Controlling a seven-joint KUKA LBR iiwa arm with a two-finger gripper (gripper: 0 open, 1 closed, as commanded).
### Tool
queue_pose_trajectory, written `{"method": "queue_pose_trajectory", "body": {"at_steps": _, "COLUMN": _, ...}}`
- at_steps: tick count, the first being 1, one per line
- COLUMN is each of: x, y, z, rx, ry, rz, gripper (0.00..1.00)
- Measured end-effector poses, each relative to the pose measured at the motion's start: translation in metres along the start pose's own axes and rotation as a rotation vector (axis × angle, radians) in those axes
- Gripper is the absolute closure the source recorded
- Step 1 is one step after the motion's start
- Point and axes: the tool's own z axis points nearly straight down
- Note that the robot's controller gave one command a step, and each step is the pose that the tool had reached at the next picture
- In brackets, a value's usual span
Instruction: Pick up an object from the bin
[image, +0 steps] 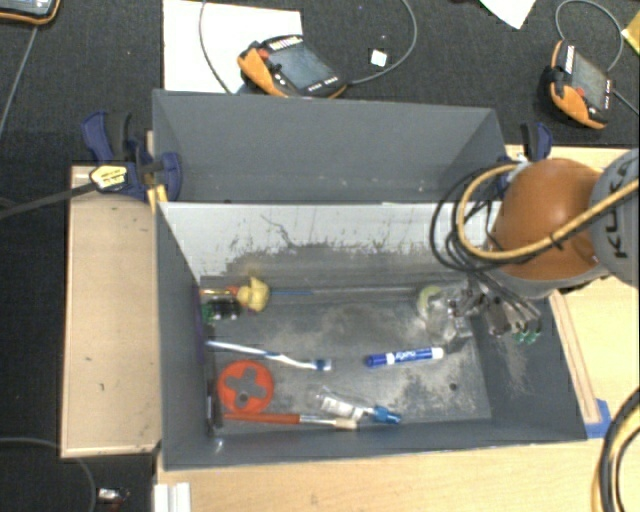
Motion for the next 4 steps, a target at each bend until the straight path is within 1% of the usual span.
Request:
{"method": "queue_pose_trajectory", "body": {"at_steps": 1, "x": 0.004, "y": -0.044, "z": 0.021, "rx": 0.002, "ry": 0.018, "rz": 0.19, "gripper": 0.0}}
{"method": "queue_pose_trajectory", "body": {"at_steps": 3, "x": 0.002, "y": -0.044, "z": 0.023, "rx": 0.003, "ry": 0.016, "rz": 0.173, "gripper": 0.0}}
{"method": "queue_pose_trajectory", "body": {"at_steps": 4, "x": 0.02, "y": -0.02, "z": -0.059, "rx": -0.001, "ry": 0.02, "rz": 0.014, "gripper": 0.0}}
